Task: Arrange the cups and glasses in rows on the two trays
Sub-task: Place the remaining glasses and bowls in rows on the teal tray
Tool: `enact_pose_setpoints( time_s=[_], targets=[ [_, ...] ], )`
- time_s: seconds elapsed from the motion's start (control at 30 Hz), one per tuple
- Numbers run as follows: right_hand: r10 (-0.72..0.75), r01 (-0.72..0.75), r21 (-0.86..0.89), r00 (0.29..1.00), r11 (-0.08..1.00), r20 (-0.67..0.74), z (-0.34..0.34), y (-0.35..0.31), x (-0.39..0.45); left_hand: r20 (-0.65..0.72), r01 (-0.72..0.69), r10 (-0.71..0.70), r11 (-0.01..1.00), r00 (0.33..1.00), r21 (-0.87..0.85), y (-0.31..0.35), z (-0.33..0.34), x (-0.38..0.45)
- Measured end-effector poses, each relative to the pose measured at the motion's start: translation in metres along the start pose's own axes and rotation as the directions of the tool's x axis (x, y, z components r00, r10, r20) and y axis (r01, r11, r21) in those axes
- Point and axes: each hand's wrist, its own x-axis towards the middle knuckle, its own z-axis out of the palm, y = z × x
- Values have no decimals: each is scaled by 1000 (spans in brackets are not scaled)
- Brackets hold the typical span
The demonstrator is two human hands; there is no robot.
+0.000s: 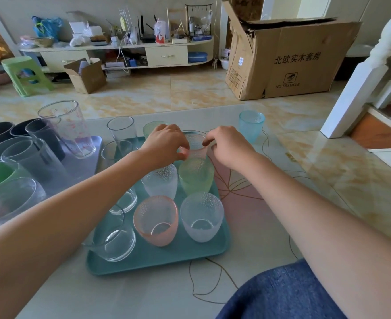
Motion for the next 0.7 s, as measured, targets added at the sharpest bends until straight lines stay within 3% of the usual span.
enact_pose_setpoints(
  time_s=[0.23, 0.47, 0.6, 0.7],
  targets=[
    [49, -49, -33, 999, 998, 0, 3, 5, 1, 64, 35, -32, 999, 997, -42, -5, -2, -4],
    [180, -215, -76, 929, 974, -322, -18, 38, 17, 125, 122, -108, 986, 986, -112, 10, -29, 10],
    [319, -351, -96, 915, 932, -247, -17, 62, 32, 99, 67, -53, 989, 994, -136, 23, -28, 48],
    [337, -365, -89, 912, 927, -235, -9, 76, 40, 118, 13, 2, 992, 993, -128, 43, -17, 84]
  ],
)
